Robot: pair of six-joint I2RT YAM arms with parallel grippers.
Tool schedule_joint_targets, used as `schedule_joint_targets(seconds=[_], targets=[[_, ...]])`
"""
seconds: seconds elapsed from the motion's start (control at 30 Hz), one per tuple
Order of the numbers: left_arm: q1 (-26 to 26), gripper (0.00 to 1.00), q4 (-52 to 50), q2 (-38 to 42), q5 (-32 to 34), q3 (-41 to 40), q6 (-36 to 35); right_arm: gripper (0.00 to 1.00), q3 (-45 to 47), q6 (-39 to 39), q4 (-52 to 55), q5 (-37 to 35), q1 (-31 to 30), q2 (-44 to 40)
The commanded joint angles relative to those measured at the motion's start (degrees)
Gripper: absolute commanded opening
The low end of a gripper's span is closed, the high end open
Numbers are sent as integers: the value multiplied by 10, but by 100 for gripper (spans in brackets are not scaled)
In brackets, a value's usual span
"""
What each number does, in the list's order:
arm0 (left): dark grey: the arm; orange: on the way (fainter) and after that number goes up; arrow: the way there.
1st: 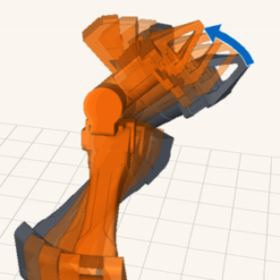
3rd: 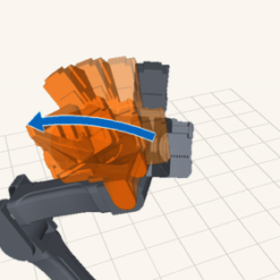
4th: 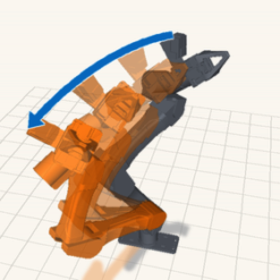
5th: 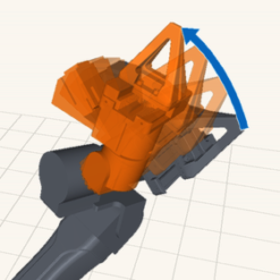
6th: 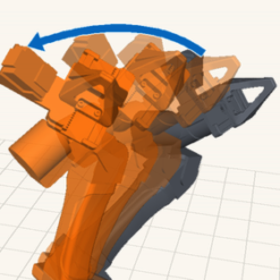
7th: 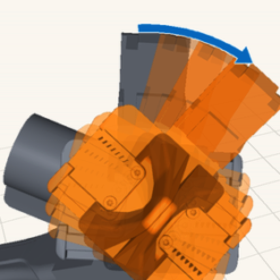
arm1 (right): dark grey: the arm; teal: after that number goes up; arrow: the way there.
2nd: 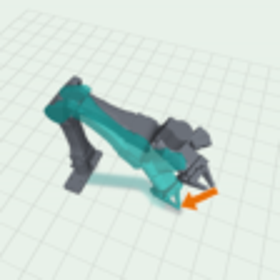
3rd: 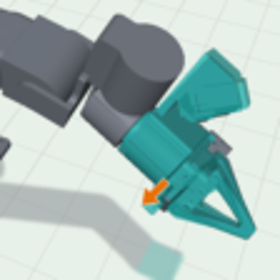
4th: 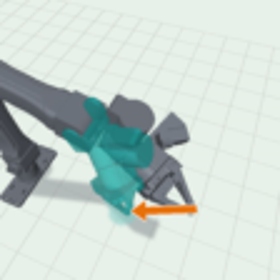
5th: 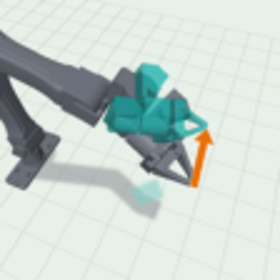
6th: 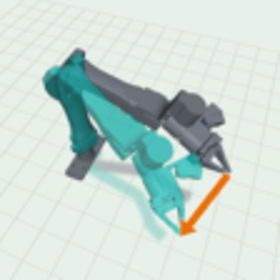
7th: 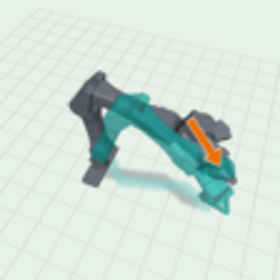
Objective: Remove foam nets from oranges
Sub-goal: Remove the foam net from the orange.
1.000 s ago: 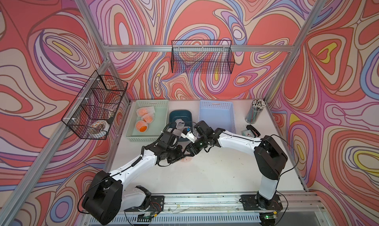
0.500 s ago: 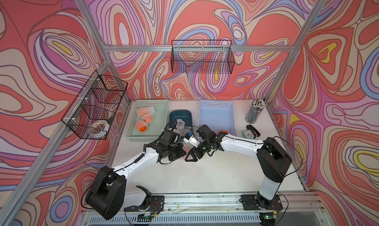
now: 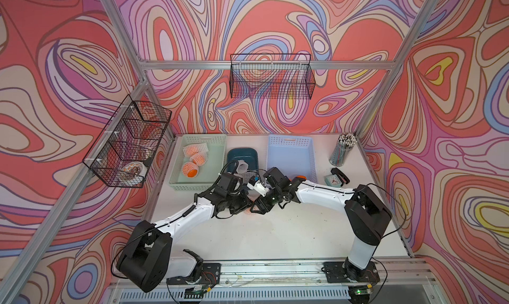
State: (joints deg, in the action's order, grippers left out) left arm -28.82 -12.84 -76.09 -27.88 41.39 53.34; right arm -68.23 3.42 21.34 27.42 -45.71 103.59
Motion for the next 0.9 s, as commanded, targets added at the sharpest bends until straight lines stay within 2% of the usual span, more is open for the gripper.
schedule_joint_targets(seconds=[0.0, 0.27, 0.5, 0.6, 0.67, 0.77, 0.87], targets=[[1, 7, 32, -4, -22, 3, 14, 58, -9, -3, -8, -34, -2, 9], [1, 7, 120, 2, -62, -34, 53, 34, -17, 9, -16, -51, -2, 18], [1, 11, 141, 26, -72, -67, 59, 17, -33, 12, -13, -53, -2, 23], [4, 26, 165, 44, -72, -84, 71, 12, -35, 11, -11, -54, -2, 23], [12, 45, 180, 59, -71, -93, 83, 9, -36, 12, -7, -57, -2, 21], [26, 64, 167, 83, -61, -93, 86, 9, -37, 10, -4, -60, -2, 15], [37, 72, 132, 106, -50, -84, 76, 7, -40, 9, 0, -64, -3, 7]])
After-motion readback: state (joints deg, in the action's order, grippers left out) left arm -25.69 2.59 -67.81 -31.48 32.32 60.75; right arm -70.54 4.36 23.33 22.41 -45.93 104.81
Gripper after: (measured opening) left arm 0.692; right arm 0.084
